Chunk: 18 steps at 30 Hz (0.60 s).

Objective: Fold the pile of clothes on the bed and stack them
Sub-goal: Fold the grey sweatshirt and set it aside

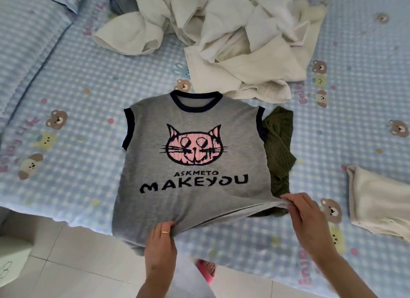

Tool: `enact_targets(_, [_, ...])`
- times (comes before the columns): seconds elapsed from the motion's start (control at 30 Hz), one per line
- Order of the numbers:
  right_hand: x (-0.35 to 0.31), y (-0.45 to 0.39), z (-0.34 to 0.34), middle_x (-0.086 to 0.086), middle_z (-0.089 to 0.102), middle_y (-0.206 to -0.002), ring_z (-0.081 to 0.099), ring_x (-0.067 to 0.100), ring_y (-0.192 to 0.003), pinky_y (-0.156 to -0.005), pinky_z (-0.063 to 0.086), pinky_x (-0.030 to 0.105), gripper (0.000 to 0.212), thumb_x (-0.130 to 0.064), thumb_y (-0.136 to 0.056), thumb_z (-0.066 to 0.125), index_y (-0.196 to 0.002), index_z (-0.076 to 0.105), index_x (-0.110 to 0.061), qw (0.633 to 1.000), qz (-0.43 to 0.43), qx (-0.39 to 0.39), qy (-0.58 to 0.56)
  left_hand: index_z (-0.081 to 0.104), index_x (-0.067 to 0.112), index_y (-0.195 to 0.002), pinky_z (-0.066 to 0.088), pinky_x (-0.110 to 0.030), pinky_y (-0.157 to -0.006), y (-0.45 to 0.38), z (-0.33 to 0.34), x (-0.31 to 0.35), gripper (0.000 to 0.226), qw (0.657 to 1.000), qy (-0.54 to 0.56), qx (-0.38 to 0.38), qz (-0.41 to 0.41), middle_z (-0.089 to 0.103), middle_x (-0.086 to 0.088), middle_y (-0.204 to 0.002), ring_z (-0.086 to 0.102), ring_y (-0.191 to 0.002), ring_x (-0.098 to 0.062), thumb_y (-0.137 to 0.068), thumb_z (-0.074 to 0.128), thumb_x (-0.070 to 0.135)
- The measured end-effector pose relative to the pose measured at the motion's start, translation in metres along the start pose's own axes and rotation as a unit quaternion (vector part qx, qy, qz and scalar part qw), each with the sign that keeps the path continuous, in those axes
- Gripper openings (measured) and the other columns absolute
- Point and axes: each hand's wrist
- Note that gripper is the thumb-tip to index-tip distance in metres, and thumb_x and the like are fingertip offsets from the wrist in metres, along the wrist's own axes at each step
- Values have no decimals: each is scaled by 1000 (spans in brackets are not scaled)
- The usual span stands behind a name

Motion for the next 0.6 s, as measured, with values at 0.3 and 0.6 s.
enact_targets(0.3, [-13, -85, 6, -3, 59, -94, 58, 16, -78, -70, 43, 21, 18, -6, -93, 51, -104, 64, -12, 1000, -3, 21, 9, 54, 36, -103, 45, -25, -63, -79, -71, -17, 16, 995, 74, -49, -39, 66, 10, -90, 62, -76, -10, -95, 49, 23])
enact_targets(0.6, [-18, -145, 16, -6, 58, -92, 56, 12, -74, -68, 44, 24, 15, -10, -95, 51, -102, 64, -13, 999, 36, 7, 33, 59, 11, -99, 43, -28, -78, -180, -121, -42, 27, 968, -78, -200, 129, 47, 0, -99, 56, -91, -20, -78, 55, -5])
Point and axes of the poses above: each hand's wrist, its own y-axis away from the middle knuckle, its own z-axis out of the palm, x = y × z
